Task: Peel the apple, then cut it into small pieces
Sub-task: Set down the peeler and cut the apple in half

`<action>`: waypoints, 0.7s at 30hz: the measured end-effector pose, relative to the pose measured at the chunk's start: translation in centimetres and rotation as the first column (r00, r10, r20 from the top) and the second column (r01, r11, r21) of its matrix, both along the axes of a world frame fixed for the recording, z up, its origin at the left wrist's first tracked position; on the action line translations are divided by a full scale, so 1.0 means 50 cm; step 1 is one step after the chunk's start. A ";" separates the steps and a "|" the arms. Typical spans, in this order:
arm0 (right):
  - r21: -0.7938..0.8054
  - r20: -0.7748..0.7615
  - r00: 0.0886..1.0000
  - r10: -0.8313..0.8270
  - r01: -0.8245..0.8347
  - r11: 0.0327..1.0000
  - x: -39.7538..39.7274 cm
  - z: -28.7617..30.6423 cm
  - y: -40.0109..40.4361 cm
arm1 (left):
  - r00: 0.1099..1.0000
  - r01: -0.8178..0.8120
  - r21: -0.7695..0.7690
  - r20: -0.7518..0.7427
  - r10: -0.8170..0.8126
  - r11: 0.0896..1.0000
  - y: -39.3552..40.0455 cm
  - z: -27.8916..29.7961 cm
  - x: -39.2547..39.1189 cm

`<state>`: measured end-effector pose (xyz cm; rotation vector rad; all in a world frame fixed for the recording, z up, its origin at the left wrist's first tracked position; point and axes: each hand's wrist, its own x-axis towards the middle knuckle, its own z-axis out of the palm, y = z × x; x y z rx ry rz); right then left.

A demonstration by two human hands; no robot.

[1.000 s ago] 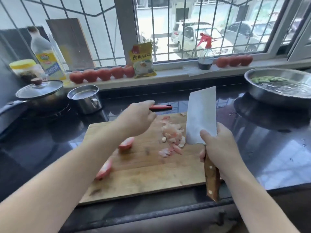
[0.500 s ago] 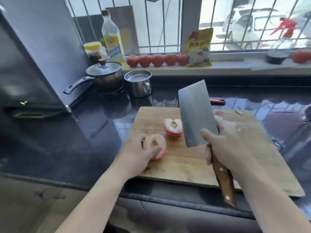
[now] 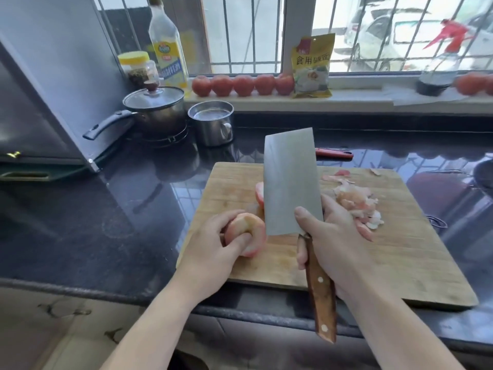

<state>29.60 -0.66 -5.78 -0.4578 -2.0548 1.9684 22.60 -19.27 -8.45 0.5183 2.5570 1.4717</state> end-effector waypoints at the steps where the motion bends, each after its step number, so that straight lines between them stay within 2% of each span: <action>1: -0.018 0.010 1.000 0.003 -0.003 1.000 -0.003 -0.002 -0.003 | 1.000 -0.022 0.005 0.022 0.022 1.000 -0.003 -0.002 -0.002; 4: -0.064 0.006 1.000 -0.016 0.016 0.998 -0.011 -0.009 -0.006 | 0.998 -0.042 0.014 0.041 0.041 0.999 -0.007 -0.003 -0.006; 10: -0.124 0.011 0.999 -0.039 0.040 0.991 -0.012 -0.016 -0.008 | 0.998 -0.043 0.022 -0.037 0.044 0.999 0.001 -0.003 0.007; 14: -0.113 0.006 0.998 -0.060 0.060 0.992 -0.004 -0.020 0.010 | 0.999 -0.002 0.033 0.053 0.000 0.999 -0.007 0.009 -0.012; 15: -0.105 0.004 0.998 -0.068 0.068 0.992 -0.003 -0.020 0.018 | 0.997 0.017 -0.007 0.070 -0.017 1.000 -0.011 0.016 -0.034; 18: -0.095 -0.005 0.995 -0.101 0.100 0.990 0.000 -0.018 0.045 | 0.993 0.099 -0.275 0.092 -0.076 0.956 -0.023 0.053 -0.124; 21: -0.069 -0.022 0.990 -0.137 0.135 0.988 0.003 -0.014 0.062 | 0.964 0.247 -0.407 0.193 -0.182 0.879 -0.020 0.083 -0.190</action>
